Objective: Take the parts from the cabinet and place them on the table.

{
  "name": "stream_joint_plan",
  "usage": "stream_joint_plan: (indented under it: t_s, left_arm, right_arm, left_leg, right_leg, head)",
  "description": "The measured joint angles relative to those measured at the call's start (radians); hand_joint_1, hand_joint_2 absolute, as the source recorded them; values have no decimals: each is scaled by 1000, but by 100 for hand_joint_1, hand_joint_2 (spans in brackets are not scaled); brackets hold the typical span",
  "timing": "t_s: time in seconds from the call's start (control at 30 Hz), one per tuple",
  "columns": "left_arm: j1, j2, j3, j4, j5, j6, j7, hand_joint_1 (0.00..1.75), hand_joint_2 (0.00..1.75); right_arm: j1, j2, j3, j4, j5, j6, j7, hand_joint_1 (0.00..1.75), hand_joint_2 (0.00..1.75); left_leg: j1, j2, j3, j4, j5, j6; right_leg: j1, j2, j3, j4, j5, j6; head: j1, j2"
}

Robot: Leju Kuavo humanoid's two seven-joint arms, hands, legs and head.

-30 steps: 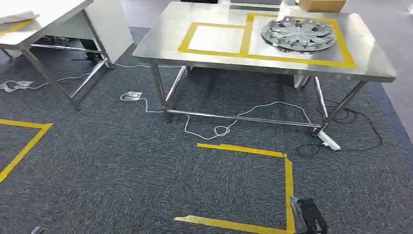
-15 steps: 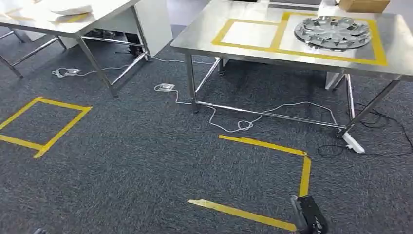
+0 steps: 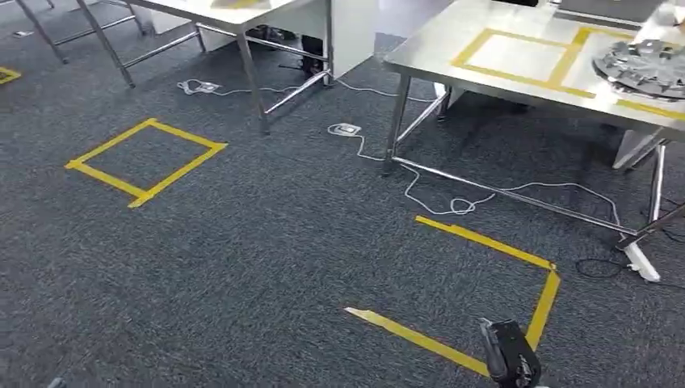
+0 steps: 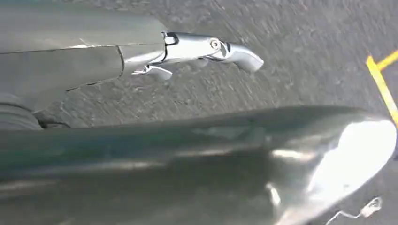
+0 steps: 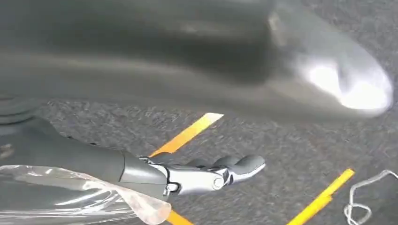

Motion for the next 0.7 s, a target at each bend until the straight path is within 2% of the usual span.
stream_joint_plan:
  t_s: [0.03,0.07,0.1,0.13,0.17,0.2,0.23,0.27,0.3,0.37,0.4,0.43,0.47,0.53,0.57,0.6,0.63,0.67,0.7]
  left_arm:
    - [-2,-1,0,0,0,0,0,0,0]
    - [-1,0,0,1,0,0,0,0,0]
    - [0,0,0,2,0,0,0,0,0]
    - [1,0,1,2,0,0,0,0,0]
    - [2,0,2,3,0,0,0,0,0]
    - [1,0,2,3,0,0,0,0,0]
    - [0,-1,2,3,0,0,0,0,0]
    - [-1,-2,2,3,0,0,0,0,0]
    - [-3,-2,2,3,0,0,0,0,0]
    - [1,-3,2,3,0,0,0,0,0]
    - [1,-3,2,4,0,0,0,0,0]
    - [1,-3,2,5,-1,0,-1,0,0]
    - [-2,-3,2,6,-4,-1,-2,0,0]
    - [-12,-3,2,14,-13,-3,-3,0,0]
    - [-13,-3,2,17,-16,-5,-5,0,0]
    - [-12,-3,2,20,-18,-6,-5,0,0]
    - [-11,-3,2,21,-22,-9,-5,0,0]
    - [-9,-3,3,23,-22,-11,-5,0,0]
    - [-9,-2,3,23,-22,-14,-5,0,0]
  right_arm:
    - [2,-1,1,2,0,-1,0,0,0]
    - [1,-1,1,4,0,-2,0,0,0]
    - [1,-1,3,5,0,-2,0,0,0]
    - [1,-1,4,5,0,-2,0,0,0]
    - [1,-1,5,5,0,-2,0,0,0]
    - [0,-2,6,5,0,-2,0,0,0]
    - [-1,-3,6,5,0,-2,0,0,0]
    - [-2,-6,7,5,0,-2,0,0,0]
    - [-3,-6,7,5,0,-4,0,0,0]
    - [-3,-6,7,5,0,-5,0,0,0]
    - [-5,-6,8,5,0,-5,-1,0,0]
    - [-9,-6,10,6,1,-5,-1,0,0]
    - [-10,-6,10,6,0,-7,-3,0,0]
    - [-3,-6,10,11,1,-9,-3,0,0]
    - [-3,-6,10,13,1,-8,-3,0,0]
    - [-3,-6,10,16,0,-9,-3,0,0]
    - [-5,-6,10,17,0,-9,-3,0,0]
    - [-7,-6,10,19,0,-9,-3,0,0]
    - [-8,-6,10,20,0,-9,-3,0,0]
  left_leg:
    - [-4,-14,-14,1,11,2]
    - [-8,-26,-27,2,20,4]
    - [-12,-39,-39,2,30,4]
    - [-15,-52,-47,3,39,5]
    - [-16,-68,-55,3,47,3]
    - [-16,-80,-59,3,54,2]
    - [-15,-91,-63,3,61,0]
    - [-20,-100,-71,5,66,-5]
    - [-19,-113,-77,6,75,-10]
    - [-17,-137,-84,2,86,-23]
    - [-20,-141,-87,7,87,-26]
    - [-20,-93,-97,25,65,-29]
    - [-18,-59,-115,71,18,-36]
    - [-7,-33,-173,232,-80,-52]
    - [-1,-29,-194,300,-104,-59]
    - [5,-26,-191,319,-101,-65]
    - [10,-23,-167,296,-78,-70]
    - [14,-17,-128,235,-43,-73]
    - [16,-4,-76,150,-6,-75]
  right_leg:
    - [1,7,-24,75,-38,-2]
    - [2,8,-38,127,-53,-6]
    - [2,9,-31,135,-43,-13]
    - [4,9,-2,101,-14,-19]
    - [9,15,55,18,24,-26]
    - [13,34,119,-79,55,-34]
    - [18,85,177,-169,63,-45]
    - [14,108,208,-207,55,-50]
    - [16,98,199,-210,55,-46]
    - [19,73,188,-218,53,-52]
    - [7,57,189,-230,65,-60]
    - [7,43,187,-232,70,-63]
    - [8,31,183,-232,72,-68]
    - [9,-8,178,-231,73,-69]
    - [9,-26,176,-230,74,-68]
    - [9,-41,174,-229,75,-67]
    - [8,-55,173,-227,75,-66]
    - [7,-68,172,-224,74,-63]
    - [6,-80,173,-221,72,-59]
  head:
    - [0,0]
    - [0,0]
    - [-1,0]
    - [-1,0]
    - [-2,0]
    - [0,0]
    - [0,0]
    - [-2,0]
    - [-1,0]
    - [1,0]
    - [1,0]
    - [-2,0]
    - [-11,0]
    - [-11,0]
    - [-11,0]
    - [-11,0]
    - [-11,0]
    - [-11,0]
    - [-12,0]
